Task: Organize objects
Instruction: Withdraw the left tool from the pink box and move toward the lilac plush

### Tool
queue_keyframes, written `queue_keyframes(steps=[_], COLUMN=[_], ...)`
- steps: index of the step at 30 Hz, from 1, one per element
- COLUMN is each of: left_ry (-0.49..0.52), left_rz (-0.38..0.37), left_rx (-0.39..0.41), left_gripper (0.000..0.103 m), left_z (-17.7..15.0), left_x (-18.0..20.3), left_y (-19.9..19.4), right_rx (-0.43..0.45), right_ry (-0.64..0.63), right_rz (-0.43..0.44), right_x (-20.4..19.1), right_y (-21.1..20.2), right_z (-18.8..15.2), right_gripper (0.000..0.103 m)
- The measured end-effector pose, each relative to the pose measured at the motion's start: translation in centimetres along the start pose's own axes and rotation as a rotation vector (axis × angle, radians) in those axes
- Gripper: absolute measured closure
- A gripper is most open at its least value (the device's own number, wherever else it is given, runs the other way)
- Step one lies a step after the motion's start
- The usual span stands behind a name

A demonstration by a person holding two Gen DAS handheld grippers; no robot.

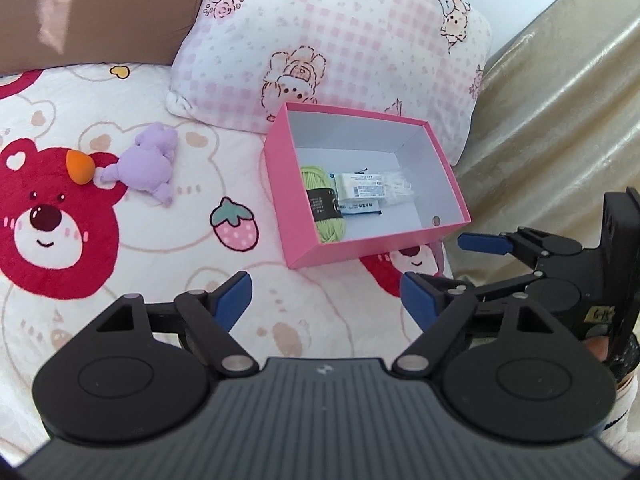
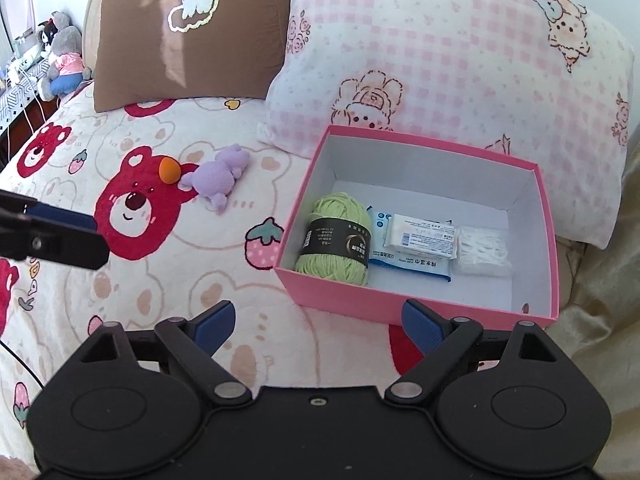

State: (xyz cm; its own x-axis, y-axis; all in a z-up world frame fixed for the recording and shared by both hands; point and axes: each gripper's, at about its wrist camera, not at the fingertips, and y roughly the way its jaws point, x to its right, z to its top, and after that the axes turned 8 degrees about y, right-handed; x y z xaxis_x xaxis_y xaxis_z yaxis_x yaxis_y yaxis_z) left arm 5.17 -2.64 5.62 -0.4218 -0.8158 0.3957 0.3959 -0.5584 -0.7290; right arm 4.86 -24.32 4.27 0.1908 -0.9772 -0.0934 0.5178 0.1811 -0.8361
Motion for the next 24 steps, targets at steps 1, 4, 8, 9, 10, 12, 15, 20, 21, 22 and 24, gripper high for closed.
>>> queue_keyframes(steps=[1,4,8,9,10,12,15,20,21,22,24], left_ry=[-0.002,-0.005,-0.025,-0.032,-0.035,-0.039,-0.018,0.004,0.009,0.011,0.009], left_rz=[0.005,0.011,0.024,0.031,0.036,0.039,0.036,0.029,0.034,0.050,0.083], left_rx=[0.000,-0.002,-0.002,0.002,0.005,0.002,0.002,0.002,0.003,0.006,0.011], left_gripper=[0.021,0.018,0.012,0.010,0.009,0.009,0.007,0.004,0.004,0.004,0.003], left_z=[-0.2,-0.8,-1.3,-1.5,-1.6,-1.9,-2.2,-2.7,-2.7,-2.7,-2.7], left_x=[0.0,0.1,0.2,0.1,0.1,0.0,0.2,0.2,0.1,-0.1,-0.5], left_y=[-0.2,-0.7,-1.3,-1.5,-1.7,-1.9,-2.2,-2.5,-2.5,-2.5,-2.5], right_rx=[-0.001,-0.003,-0.002,-0.001,-0.001,0.001,0.003,0.003,0.004,0.007,0.015], right_ry=[-0.002,-0.002,-0.015,-0.019,-0.021,-0.023,-0.033,-0.067,-0.078,-0.090,-0.110], right_rz=[-0.002,-0.004,-0.001,0.002,0.005,0.010,0.020,0.037,0.040,0.045,0.053], right_x=[-0.1,-0.6,-1.4,-1.6,-1.9,-2.3,-3.0,-4.4,-4.7,-5.0,-5.6], right_y=[-0.2,-0.7,-1.5,-1.6,-1.8,-2.0,-2.2,-2.5,-2.5,-2.5,-2.4], right_z=[0.0,-0.2,-0.6,-0.7,-0.7,-0.8,-1.0,-1.2,-1.2,-1.2,-1.3], right_gripper=[0.010,0.010,0.010,0.010,0.010,0.010,0.010,0.010,0.010,0.010,0.010])
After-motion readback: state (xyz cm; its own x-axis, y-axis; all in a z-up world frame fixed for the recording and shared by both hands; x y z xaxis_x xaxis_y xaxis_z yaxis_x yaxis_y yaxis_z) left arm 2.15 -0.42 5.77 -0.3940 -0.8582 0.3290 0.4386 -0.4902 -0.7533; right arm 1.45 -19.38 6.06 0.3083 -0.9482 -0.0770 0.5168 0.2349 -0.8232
